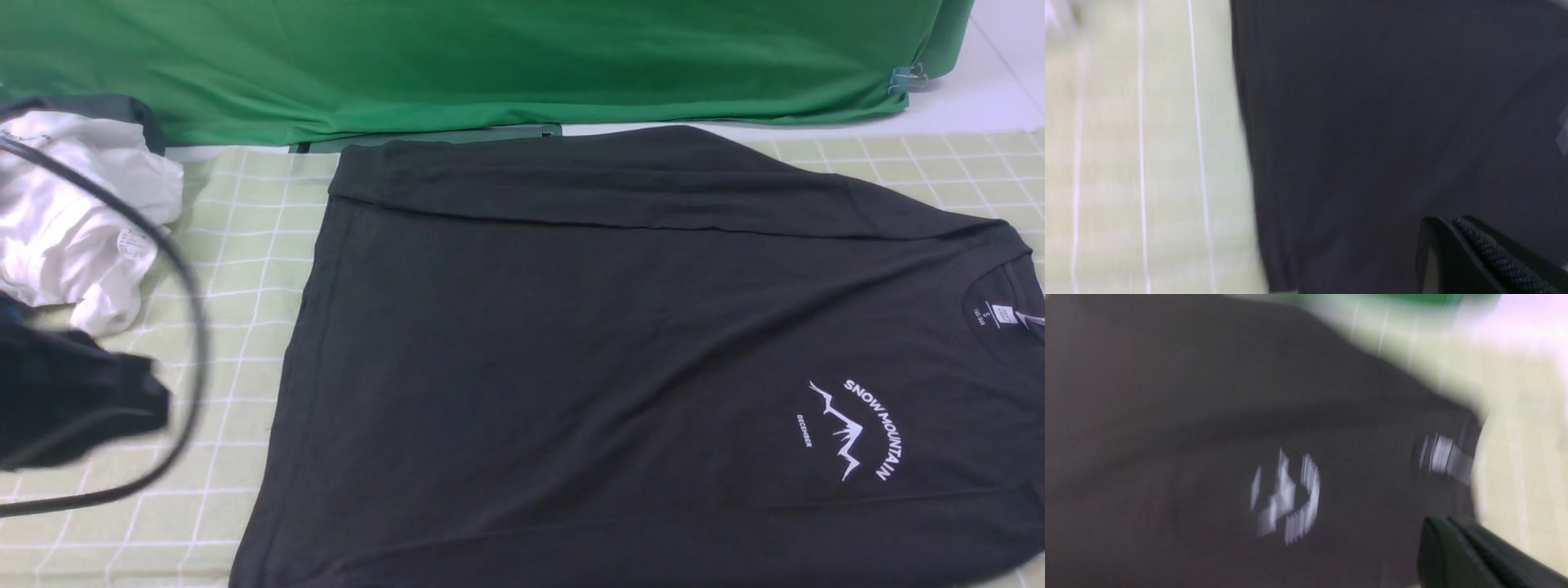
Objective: Fold a long-sleeved shirt over a green coffee tablecloth.
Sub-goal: 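Grasp the left edge of the dark T-shirt lying flat on the table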
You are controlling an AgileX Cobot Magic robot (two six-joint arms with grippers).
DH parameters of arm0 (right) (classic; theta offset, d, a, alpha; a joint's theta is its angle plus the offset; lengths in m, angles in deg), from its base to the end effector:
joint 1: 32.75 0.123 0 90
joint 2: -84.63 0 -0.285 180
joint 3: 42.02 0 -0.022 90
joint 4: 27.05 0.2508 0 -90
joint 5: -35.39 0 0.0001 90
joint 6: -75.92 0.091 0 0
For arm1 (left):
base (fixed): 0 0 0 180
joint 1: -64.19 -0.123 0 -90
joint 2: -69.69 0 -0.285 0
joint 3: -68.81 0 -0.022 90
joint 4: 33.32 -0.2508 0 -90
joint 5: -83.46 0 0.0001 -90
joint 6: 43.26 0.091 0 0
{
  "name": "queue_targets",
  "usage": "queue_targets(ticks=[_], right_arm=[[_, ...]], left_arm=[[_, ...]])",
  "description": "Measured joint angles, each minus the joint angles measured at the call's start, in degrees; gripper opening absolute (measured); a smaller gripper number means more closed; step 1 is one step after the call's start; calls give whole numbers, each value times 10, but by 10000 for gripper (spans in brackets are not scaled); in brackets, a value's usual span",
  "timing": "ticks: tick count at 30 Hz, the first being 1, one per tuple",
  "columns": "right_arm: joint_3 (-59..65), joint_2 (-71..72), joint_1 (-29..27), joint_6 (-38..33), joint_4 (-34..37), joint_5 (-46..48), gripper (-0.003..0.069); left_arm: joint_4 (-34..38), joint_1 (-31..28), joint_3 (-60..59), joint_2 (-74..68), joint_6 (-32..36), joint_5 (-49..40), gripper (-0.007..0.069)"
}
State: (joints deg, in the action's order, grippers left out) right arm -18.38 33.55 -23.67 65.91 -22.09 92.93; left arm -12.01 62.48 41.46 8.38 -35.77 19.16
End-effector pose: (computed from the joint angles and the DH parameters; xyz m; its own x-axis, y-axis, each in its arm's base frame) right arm 0.1217 0.0262 0.3711 -0.6304 -0.2298 -0.7414 -0.2938 0.9548 -0.0462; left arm 0.1554 -0.0252 0.3254 -0.8812 -0.0611 -0.4687 0.0964 0.9475 -0.3048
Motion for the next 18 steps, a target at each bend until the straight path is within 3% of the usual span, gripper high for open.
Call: queue_targets(ticks=[7,13,18], right_arm=[[0,-80,6,-12,0,42,6],[0,-91,6,-12,2,38,8],[0,-91,6,-10,3,31,8]], left_arm=[[59,6,-101,-126,19,52,37],[58,41,-201,-169,-23,183,134],[69,46,-218,-215,-27,227,241]])
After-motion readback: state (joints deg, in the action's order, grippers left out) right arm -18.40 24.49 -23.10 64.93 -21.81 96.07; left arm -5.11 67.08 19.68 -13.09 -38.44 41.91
